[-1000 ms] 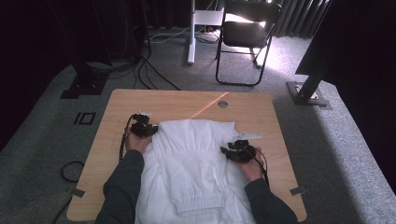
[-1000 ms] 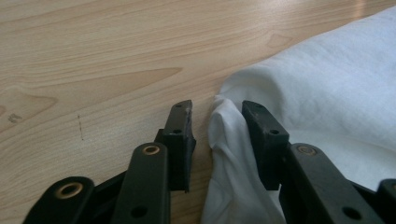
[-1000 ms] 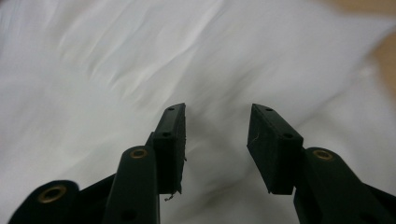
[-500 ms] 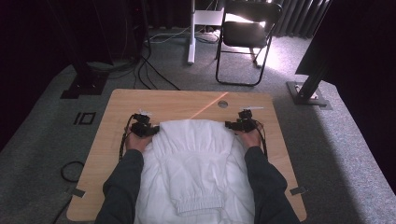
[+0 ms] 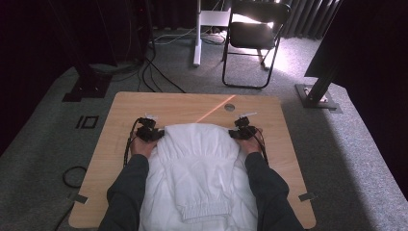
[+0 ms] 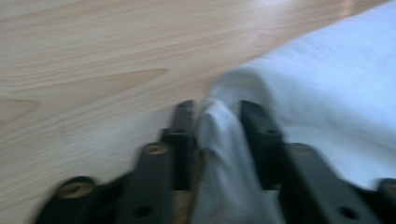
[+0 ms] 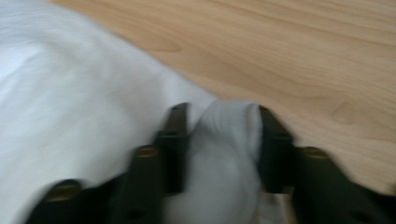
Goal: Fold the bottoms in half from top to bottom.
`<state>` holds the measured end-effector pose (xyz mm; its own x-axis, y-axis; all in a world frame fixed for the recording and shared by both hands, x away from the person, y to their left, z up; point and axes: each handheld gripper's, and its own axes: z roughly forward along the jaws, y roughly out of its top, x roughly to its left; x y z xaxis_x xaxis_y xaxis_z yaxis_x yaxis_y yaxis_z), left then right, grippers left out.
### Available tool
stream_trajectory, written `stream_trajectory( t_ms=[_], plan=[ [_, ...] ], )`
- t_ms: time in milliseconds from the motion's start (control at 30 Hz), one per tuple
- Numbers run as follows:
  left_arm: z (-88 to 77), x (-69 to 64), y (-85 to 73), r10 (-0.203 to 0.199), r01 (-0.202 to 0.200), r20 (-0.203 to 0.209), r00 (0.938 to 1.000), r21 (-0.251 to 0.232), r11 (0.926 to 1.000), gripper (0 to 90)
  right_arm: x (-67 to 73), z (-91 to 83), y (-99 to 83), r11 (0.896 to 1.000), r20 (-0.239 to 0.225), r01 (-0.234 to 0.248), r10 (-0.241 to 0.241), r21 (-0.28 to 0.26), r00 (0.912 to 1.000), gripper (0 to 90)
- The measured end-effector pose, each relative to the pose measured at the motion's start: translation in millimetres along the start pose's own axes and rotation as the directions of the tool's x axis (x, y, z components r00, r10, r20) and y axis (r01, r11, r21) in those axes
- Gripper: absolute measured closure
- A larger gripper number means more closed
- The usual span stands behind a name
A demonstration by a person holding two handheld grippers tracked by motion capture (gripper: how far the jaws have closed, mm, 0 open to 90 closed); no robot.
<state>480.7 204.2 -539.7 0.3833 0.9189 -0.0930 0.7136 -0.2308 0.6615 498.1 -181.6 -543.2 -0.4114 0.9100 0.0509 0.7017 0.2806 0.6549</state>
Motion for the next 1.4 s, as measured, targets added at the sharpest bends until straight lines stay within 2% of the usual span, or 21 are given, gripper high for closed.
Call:
stream_trajectory(
  t_ms=[67,167,200,267,367,400,500,600,633,667,700,733,767,867,1000,1067,1133,1167,1267,1333,1400],
  plan=[
    [-0.5,-2.4,-0.4,0.012,-0.012,0.006,0.9999,0.000,0.9999,84.5,1.0,-1.9,-0.2,1.000,-0.019,-0.010,0.011,0.020,0.9998,84.7],
    [-4.3,-2.4,0.4,0.018,-0.018,0.010,0.9998,0.003,0.9998,87.5,-3.5,-3.3,-0.8,1.000,-0.027,-0.026,0.027,0.010,0.9993,87.7],
    [-6.7,-0.6,1.0,0.011,-0.011,0.016,0.9998,-0.006,0.9999,87.8,-6.6,-5.5,-0.5,0.999,-0.040,-0.040,0.039,-0.003,0.9984,87.9],
    [-17.7,9.0,4.8,-0.041,0.045,0.066,0.9970,-0.063,0.9970,88.1,-13.6,-14.9,2.3,0.997,-0.048,-0.065,0.062,-0.049,0.9969,88.2],
    [-36.2,19.3,11.6,-0.093,0.112,0.137,0.9862,-0.143,0.9834,88.3,-23.5,-33.3,11.0,0.991,-0.063,-0.072,0.065,-0.116,0.9959,88.3],
    [-40.4,20.5,13.8,-0.092,0.115,0.147,0.9848,-0.157,0.9809,88.3,-25.4,-39.0,14.2,0.989,-0.062,-0.066,0.058,-0.133,0.9963,88.4],
    [-59.4,21.1,25.4,-0.098,0.144,0.191,0.9766,-0.240,0.9601,88.3,-28.0,-54.9,24.0,0.979,-0.059,-0.061,0.051,-0.193,0.9970,88.4],
    [-73.5,17.0,40.2,-0.056,0.107,0.181,0.9818,-0.282,0.9534,88.3,-29.7,-69.4,33.6,0.966,-0.046,-0.063,0.054,-0.250,0.9975,88.3],
    [-73.5,17.0,40.2,-0.056,0.107,0.181,0.9818,-0.282,0.9534,88.3,-29.7,-69.4,33.6,0.966,-0.046,-0.063,0.054,-0.250,0.9975,88.3],
    [-82.9,14.2,50.6,-0.040,0.095,0.178,0.9832,-0.311,0.9457,88.3,-30.6,-74.6,37.5,0.961,-0.039,-0.063,0.055,-0.271,0.9977,88.3],
    [-86.2,13.5,53.8,-0.038,0.095,0.181,0.9827,-0.320,0.9427,88.3,-32.4,-87.5,45.4,0.944,-0.043,-0.077,0.066,-0.321,0.9969,88.3],
    [-89.2,12.6,56.0,-0.034,0.093,0.182,0.9826,-0.324,0.9414,88.3,-32.5,-92.4,47.9,0.939,-0.043,-0.075,0.064,-0.336,0.9970,88.3],
    [-91.8,11.5,56.8,-0.026,0.085,0.181,0.9832,-0.326,0.9416,88.2,-32.0,-96.4,49.1,0.935,-0.039,-0.065,0.054,-0.348,0.9977,88.2],
    [-97.0,7.7,53.2,0.002,0.056,0.180,0.9837,-0.319,0.9460,88.1,-29.5,-103.1,45.1,0.935,-0.036,-0.037,0.026,-0.353,0.9990,88.1],
    [-109.9,3.5,38.8,0.032,0.039,0.202,0.9788,-0.340,0.9396,88.1,-28.9,-112.2,26.8,0.930,-0.077,-0.048,0.022,-0.364,0.9968,88.1],
    [-118.7,1.5,29.2,0.059,0.012,0.200,0.9780,-0.338,0.9410,88.1,-27.7,-119.5,13.7,0.929,-0.096,-0.049,0.015,-0.368,0.9953,88.0],
    [-126.0,-1.0,17.6,0.082,-0.007,0.209,0.9745,-0.336,0.9419,88.1,-24.6,-125.1,-0.6,0.932,-0.095,-0.021,-0.014,-0.361,0.9954,87.9],
    [-128.6,-3.1,11.7,0.101,-0.030,0.202,0.9742,-0.327,0.9444,88.1,-22.7,-127.4,-7.8,0.935,-0.096,-0.011,-0.024,-0.353,0.9951,87.9],
    [-133.8,-10.5,-9.3,0.137,-0.074,0.192,0.9718,-0.304,0.9499,88.1,-16.8,-132.1,-28.8,0.939,-0.121,-0.007,-0.037,-0.343,0.9920,87.8],
    [-133.6,-14.2,-21.3,0.149,-0.093,0.182,0.9720,-0.281,0.9552,88.1,-10.7,-132.4,-43.0,0.947,-0.122,0.012,-0.054,-0.322,0.9910,87.7],
    [-131.3,-16.8,-36.7,0.151,-0.099,0.192,0.9697,-0.257,0.9614,88.1,-5.1,-130.9,-58.7,0.957,-0.123,0.028,-0.066,-0.290,0.9902,87.7]
  ],
)
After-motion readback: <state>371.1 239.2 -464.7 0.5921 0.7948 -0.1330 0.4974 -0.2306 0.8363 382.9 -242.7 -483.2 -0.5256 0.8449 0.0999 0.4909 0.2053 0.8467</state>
